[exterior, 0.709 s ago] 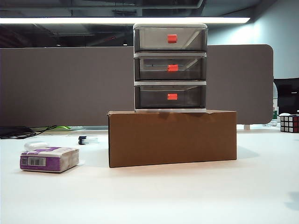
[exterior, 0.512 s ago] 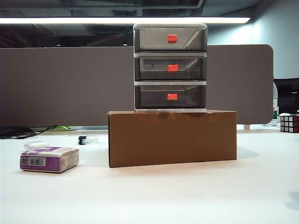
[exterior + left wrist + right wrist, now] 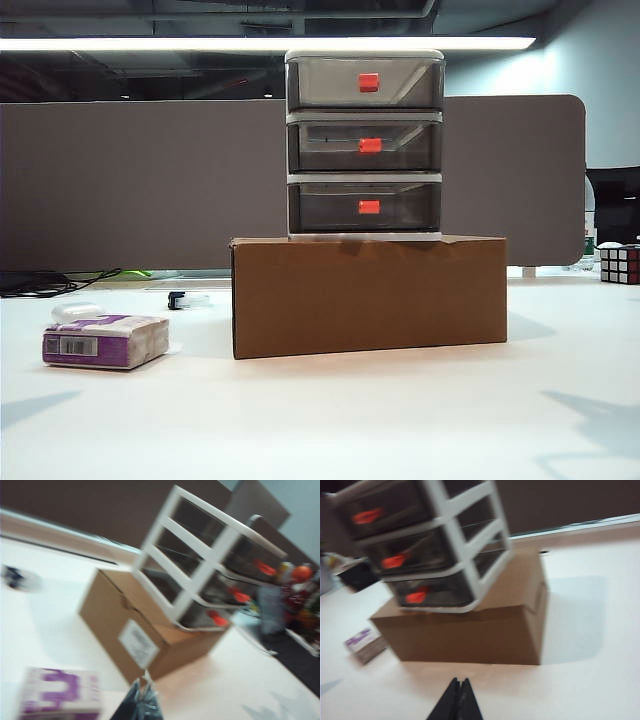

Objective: Open the third layer of the drawer on the table, pick up a pack of napkins on the table and put it in, and finally close the drawer.

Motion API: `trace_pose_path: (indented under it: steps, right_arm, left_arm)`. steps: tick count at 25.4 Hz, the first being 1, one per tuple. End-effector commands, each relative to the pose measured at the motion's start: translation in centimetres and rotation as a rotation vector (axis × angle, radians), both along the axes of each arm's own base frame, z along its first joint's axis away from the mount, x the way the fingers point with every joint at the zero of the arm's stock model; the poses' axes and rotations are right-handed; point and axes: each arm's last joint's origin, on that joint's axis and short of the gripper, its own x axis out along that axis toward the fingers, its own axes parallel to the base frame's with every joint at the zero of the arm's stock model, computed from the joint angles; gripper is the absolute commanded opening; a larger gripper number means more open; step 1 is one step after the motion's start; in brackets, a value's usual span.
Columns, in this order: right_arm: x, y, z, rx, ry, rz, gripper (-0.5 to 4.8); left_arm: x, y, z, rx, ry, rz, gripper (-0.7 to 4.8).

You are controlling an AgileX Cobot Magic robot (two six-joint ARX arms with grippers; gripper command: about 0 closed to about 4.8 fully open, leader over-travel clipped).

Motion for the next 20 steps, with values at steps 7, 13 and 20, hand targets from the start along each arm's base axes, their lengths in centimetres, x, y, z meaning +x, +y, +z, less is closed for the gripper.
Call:
trace_pose_path:
  steps: [7, 13, 20]
  right_arm:
    - [-0.1, 0.2, 0.0, 0.066, 0.019, 0.085, -0.06]
    - [-0.2, 0.5, 0.5, 0.105, 0.007, 0.133, -0.06]
    - [-0.4, 1.5, 0.9, 0.110, -0.013, 0.112, -0.06]
  left_arm:
    - [-1.5, -4.3, 1.2, -0.031, -0.123, -0.267, 0.67]
    - [-2.0, -5.7, 0.3, 0.002, -0.024, -0.119, 0.47]
    - [-1.9, -8.8, 0.5, 0.064, -0.060, -0.099, 0.49]
